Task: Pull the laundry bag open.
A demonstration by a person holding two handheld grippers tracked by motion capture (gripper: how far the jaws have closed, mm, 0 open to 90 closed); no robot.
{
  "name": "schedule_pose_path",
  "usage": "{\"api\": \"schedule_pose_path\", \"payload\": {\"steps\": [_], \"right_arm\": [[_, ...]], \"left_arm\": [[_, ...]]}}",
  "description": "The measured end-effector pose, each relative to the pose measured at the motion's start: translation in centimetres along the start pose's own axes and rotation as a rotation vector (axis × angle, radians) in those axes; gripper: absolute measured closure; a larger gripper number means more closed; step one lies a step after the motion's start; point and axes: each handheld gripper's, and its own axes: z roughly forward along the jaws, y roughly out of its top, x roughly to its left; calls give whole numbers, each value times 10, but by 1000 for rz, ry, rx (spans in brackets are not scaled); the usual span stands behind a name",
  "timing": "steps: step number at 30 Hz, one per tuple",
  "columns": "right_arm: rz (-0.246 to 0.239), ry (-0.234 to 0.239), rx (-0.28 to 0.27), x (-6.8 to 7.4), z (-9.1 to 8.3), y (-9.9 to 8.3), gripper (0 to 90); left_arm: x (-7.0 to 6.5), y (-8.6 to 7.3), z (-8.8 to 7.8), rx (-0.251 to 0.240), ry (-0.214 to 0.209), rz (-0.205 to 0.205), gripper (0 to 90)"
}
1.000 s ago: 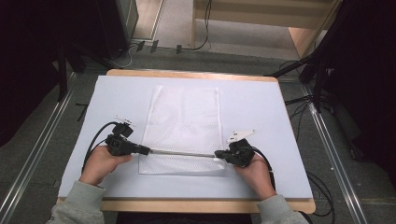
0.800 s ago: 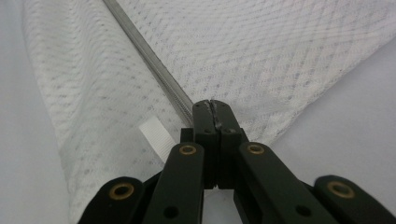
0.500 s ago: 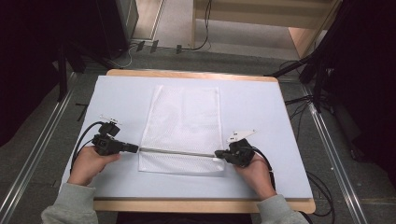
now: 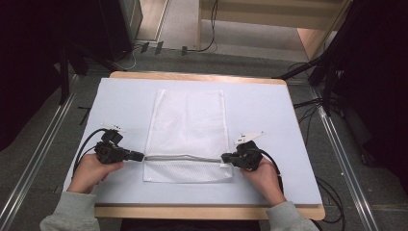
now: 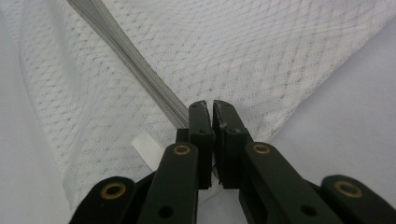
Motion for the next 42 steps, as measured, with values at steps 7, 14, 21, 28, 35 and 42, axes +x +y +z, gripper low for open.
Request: {"api": "schedule_pose_path", "payload": {"steps": [7, 14, 21, 28, 35, 42], "right_arm": [[10, -6, -3, 0, -5, 1, 747], [26, -30, -45, -2, -14, 0, 628], [43, -52, -71, -5, -21, -2, 579], [50, -79, -95, -10, -28, -6, 521], [83, -113, -118, -19, -36, -12, 450], [141, -149, -142, -33, -45, -20, 400]], "left_arm": [[-2, 6, 0, -54, 8, 35, 599], [-5, 10, 1, -100, 77, 108, 448], [1, 12, -1, -132, 138, 96, 413], [7, 14, -5, -158, 180, 86, 410], [14, 15, -7, -165, 208, 76, 387], [19, 15, -8, -172, 235, 70, 374]]}}
